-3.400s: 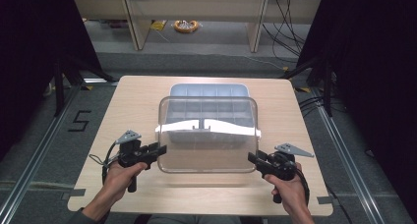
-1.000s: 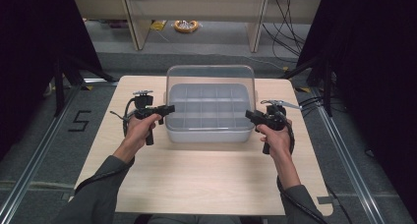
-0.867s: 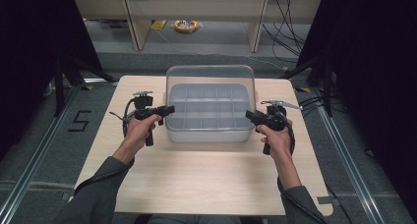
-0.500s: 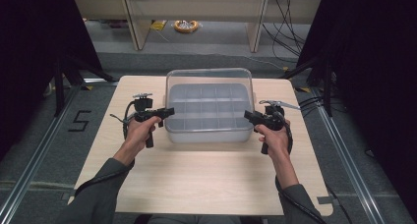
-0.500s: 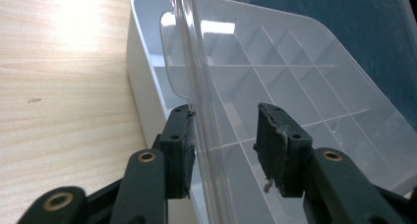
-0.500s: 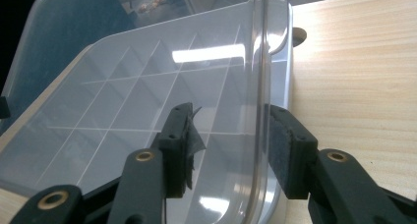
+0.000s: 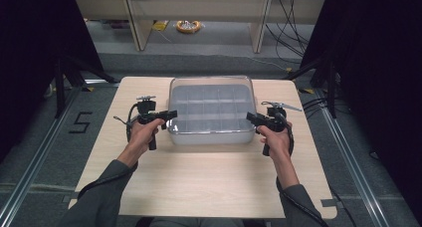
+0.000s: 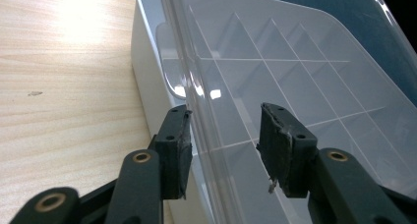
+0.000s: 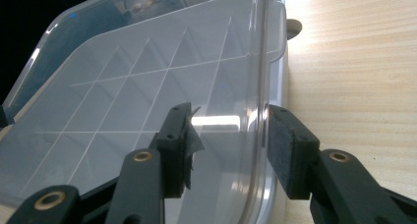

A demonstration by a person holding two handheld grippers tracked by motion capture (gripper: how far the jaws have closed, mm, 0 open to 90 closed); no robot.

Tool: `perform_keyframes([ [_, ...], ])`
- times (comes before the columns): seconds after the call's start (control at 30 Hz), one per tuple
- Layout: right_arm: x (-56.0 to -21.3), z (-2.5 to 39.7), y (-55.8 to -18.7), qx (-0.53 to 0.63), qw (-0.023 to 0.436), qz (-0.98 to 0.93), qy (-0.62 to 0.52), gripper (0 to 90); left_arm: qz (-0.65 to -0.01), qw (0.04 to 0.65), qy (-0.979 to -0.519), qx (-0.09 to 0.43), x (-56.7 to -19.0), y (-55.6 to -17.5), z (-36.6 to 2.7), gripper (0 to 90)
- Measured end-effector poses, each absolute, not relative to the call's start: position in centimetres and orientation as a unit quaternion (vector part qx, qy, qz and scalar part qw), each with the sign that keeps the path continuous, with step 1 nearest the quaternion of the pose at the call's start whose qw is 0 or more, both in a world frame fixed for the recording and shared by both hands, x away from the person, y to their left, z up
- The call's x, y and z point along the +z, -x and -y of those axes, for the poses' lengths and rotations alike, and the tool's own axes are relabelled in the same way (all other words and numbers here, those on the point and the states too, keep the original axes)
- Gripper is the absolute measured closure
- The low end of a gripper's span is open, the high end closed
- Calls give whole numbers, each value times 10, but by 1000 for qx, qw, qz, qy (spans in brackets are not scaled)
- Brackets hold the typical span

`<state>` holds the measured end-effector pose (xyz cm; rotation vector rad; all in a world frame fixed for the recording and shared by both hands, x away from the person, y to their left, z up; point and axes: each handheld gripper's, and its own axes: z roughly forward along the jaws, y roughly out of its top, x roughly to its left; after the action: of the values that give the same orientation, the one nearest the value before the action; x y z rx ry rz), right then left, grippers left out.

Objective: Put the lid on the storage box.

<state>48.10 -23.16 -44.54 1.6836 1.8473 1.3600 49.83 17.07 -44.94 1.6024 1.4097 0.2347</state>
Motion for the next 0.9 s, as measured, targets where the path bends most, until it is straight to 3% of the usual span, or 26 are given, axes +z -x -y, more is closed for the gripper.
perform_keyframes([
  [0.03,-444,228,-479,470,131,-629,-605,556,-577,478,-655,97,-450,-498,-170,553],
  [0.17,-447,228,-482,467,155,-642,-588,534,-573,473,-659,113,-449,-497,-167,536],
  [0.23,-446,225,-480,465,141,-635,-601,532,-572,475,-659,113,-450,-497,-167,534],
  [0.63,-446,223,-484,453,167,-653,-583,492,-572,470,-661,123,-450,-496,-165,511],
  [0.9,-445,222,-488,447,159,-658,-585,481,-569,462,-669,120,-451,-496,-167,503],
])
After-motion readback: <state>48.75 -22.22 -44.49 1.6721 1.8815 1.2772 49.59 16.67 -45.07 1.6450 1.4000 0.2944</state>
